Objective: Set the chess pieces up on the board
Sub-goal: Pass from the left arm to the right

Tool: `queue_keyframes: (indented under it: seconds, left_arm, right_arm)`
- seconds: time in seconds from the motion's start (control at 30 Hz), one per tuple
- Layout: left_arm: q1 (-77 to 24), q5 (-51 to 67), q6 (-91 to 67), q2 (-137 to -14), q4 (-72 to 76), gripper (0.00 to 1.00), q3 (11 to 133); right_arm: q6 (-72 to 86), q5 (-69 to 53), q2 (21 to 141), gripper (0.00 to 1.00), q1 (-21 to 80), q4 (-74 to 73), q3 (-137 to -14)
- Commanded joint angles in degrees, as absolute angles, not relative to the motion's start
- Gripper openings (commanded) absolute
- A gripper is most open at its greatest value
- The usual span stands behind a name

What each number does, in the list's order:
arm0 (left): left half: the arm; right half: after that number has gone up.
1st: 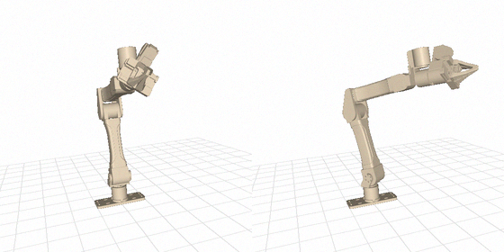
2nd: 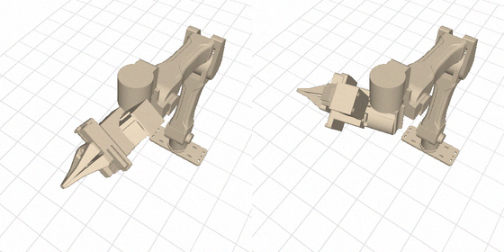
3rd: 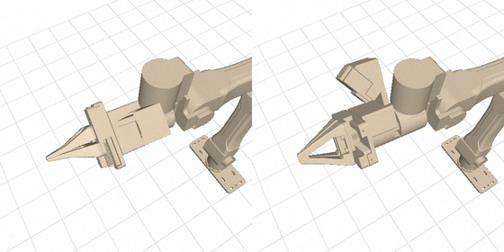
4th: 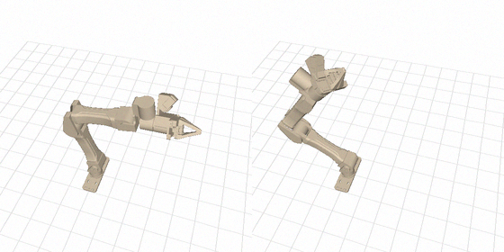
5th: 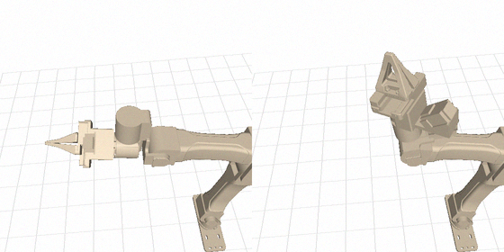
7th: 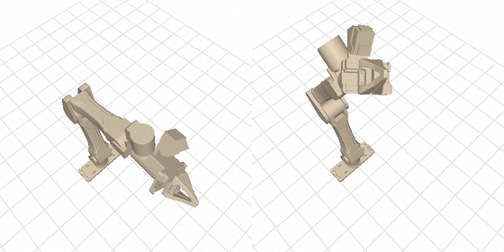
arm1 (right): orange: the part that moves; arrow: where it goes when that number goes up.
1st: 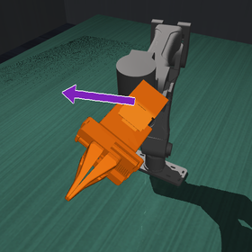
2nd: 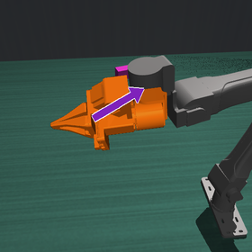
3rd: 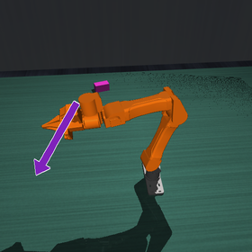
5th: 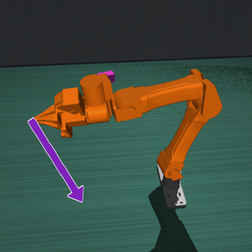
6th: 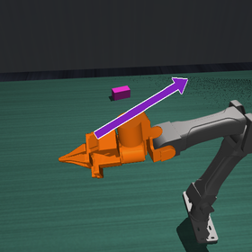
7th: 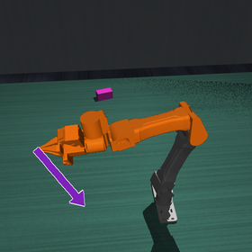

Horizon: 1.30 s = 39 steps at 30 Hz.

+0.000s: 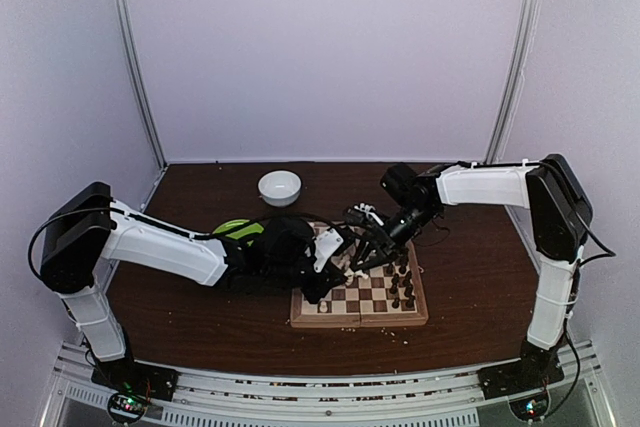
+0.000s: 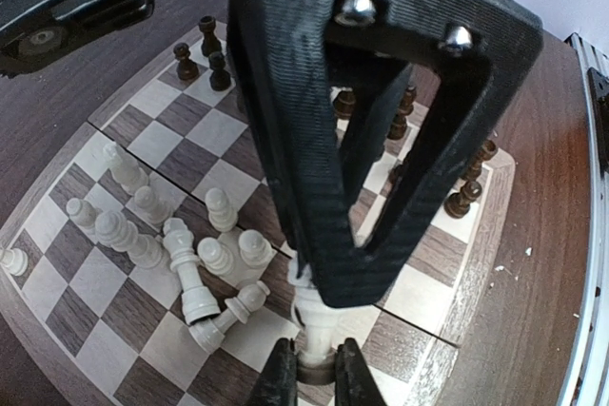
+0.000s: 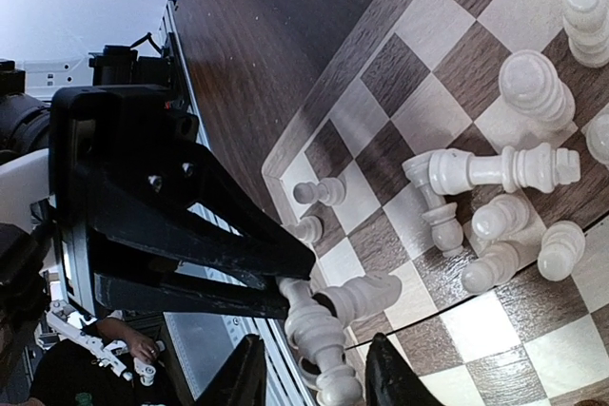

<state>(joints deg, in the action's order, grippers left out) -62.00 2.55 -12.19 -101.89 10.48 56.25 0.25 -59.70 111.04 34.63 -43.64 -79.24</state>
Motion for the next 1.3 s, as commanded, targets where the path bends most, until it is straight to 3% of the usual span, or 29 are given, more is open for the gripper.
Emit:
queue_keyframes:
  seconds: [0.0,0.47,0.8,1.27]
  left_arm:
    - [-62.3,3.2,-12.9,-100.8,13.4,0.00,56.0]
    - [-62.3,2.2,-13.1,-100.8,12.2,0.00,55.8]
    - [-62.3,1.6,-13.3,-100.9,11.6,0.00,56.1]
    - [-62.3,0.6,-13.6,-100.7,10.3,0.00,55.6]
  right_arm:
    - [1.0,-60.8,111.8,0.34,34.7,-41.9,-80.0]
    - [3.0,-59.6,110.7,0.25,33.2,-39.6,-78.1]
    - [3.2,-59.2,110.7,0.08,33.2,-38.8,-77.8]
    - [0.3,-52.2,109.7,0.06,32.9,-40.2,-79.5]
